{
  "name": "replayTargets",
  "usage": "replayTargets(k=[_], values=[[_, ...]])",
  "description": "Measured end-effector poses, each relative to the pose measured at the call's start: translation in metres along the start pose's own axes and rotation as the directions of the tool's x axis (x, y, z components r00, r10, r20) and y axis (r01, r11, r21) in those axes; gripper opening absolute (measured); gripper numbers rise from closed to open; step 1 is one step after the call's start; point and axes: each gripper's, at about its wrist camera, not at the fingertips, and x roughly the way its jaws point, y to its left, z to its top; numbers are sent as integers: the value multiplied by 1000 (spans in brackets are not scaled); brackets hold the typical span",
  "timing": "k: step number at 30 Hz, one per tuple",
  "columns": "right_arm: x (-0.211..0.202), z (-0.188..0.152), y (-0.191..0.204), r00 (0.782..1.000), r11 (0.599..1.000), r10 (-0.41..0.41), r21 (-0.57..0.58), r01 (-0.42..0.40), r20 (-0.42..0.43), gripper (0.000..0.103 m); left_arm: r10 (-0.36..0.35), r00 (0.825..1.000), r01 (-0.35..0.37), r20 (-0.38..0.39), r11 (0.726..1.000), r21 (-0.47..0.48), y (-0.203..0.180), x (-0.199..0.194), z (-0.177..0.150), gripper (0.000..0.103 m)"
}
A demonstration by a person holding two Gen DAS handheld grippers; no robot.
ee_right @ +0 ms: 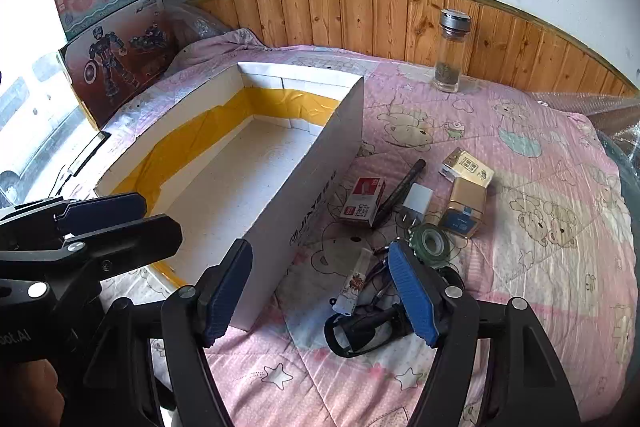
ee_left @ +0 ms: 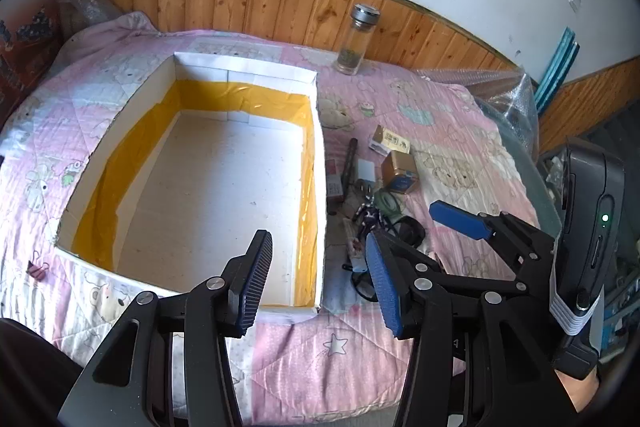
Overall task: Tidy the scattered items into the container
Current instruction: 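Move both tools toward the scattered items beside the white box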
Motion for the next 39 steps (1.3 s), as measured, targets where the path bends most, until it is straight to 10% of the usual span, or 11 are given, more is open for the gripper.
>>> replayTargets(k=[20,32,39], values=[[5,-18,-24,999,997,27,70,-24,-38,73,-46,999,47,-14,994,102,-38,4,-6,52],[3,-82,-120,997,947,-23,317,44,-69,73,-118,984,141,-130,973,182,-78,44,-13,54],[19,-111,-153,983,916,-27,390,97,-182,51,-113,969,153,-219,973,175,-87,88,-23,54]])
